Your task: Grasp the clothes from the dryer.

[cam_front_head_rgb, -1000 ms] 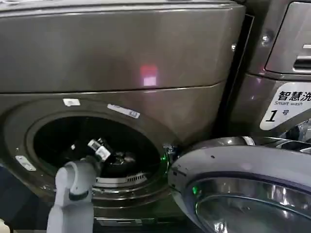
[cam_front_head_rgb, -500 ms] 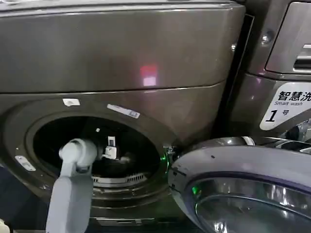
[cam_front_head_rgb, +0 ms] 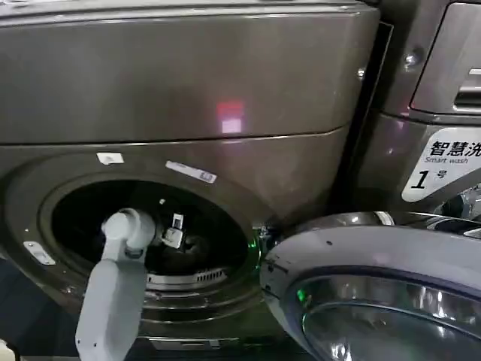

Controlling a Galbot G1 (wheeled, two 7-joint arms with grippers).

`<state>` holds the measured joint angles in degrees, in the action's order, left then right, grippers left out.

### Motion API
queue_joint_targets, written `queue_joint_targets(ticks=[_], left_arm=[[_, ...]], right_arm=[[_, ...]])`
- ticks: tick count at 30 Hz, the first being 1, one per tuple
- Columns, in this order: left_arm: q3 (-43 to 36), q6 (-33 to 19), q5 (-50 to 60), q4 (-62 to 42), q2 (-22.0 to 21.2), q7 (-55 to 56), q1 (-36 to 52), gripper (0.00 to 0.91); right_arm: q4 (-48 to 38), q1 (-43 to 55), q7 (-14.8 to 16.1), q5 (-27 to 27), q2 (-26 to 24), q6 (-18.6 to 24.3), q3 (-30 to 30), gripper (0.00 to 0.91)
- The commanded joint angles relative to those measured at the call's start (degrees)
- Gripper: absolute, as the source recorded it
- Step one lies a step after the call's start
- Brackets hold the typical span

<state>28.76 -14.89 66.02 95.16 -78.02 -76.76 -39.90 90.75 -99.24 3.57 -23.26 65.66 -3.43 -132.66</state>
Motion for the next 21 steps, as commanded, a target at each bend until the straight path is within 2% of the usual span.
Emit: queue_joint_targets(ticks=[1,21], left_arm=[[-0.07,-1.29,1.08,-4.55,0.46,-0.59,0.14,0.907],[1.05,1.73,4.55,-13.21,0.61,-0.52,0.43,0.907]], right_arm=[[0.22,-0.06,-0.05,0.13,0.07,0.0,0.1,0.907],[0.23,0.47,-0.1,1.22,0.09,0.04,0.91,0.907]])
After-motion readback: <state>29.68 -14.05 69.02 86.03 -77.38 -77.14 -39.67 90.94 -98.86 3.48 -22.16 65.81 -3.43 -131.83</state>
